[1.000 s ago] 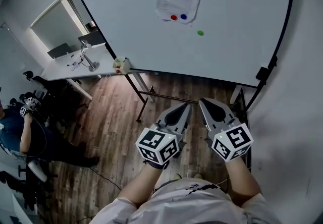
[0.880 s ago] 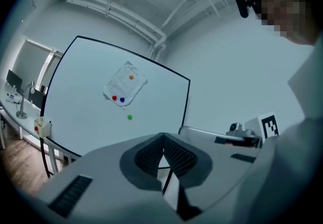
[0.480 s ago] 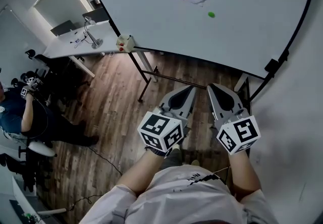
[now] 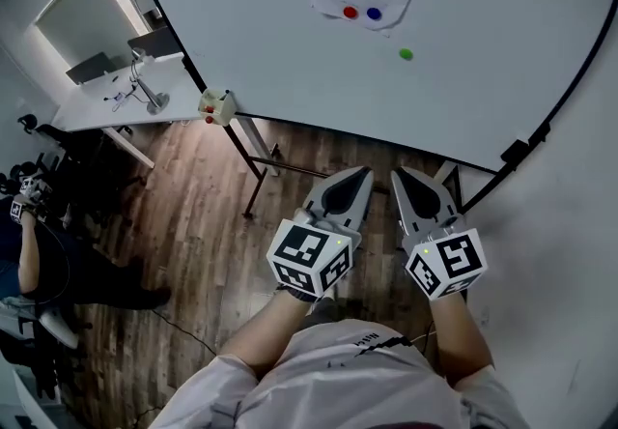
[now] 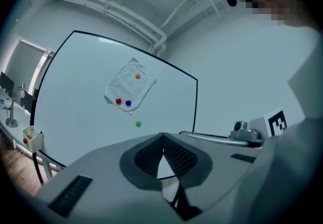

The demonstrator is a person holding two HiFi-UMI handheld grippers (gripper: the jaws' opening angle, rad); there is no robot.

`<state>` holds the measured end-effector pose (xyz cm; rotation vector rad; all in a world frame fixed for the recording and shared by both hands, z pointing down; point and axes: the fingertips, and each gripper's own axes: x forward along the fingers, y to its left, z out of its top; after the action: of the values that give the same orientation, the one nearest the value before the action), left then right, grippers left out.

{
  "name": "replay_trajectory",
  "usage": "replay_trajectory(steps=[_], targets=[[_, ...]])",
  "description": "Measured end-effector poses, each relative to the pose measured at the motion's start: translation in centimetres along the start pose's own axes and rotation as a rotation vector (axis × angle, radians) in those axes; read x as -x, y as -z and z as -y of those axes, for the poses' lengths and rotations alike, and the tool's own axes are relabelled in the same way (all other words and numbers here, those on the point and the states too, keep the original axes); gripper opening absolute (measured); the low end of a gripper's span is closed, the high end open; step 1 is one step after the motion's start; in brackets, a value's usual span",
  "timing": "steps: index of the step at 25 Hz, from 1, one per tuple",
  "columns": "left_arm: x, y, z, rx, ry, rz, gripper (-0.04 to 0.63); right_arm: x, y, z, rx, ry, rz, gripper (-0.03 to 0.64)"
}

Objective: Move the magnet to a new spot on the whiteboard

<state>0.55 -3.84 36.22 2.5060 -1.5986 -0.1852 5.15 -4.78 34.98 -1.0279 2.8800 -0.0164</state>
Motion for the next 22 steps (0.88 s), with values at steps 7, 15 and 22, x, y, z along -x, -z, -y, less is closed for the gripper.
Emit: replay_trajectory(steps=[7,15,22], targets=[[-4.3,-1.6,-6.5,-0.025,0.076,-0.009,0.011,-7.6,0.8,2.1,0.023,0.091,-0.017,0.006],[-8.9,-1.3,-10.7,0.000,0.165,-0.023,0.011,-11.5,1.7,7.0,0.050,0.255,-0.042,0.006],[-12.5,-1.0,-11.9,0.009,0.190,-0.026,0.011,-13.7,2.2,11.7,0.055,0.329,-0.049,0.006]])
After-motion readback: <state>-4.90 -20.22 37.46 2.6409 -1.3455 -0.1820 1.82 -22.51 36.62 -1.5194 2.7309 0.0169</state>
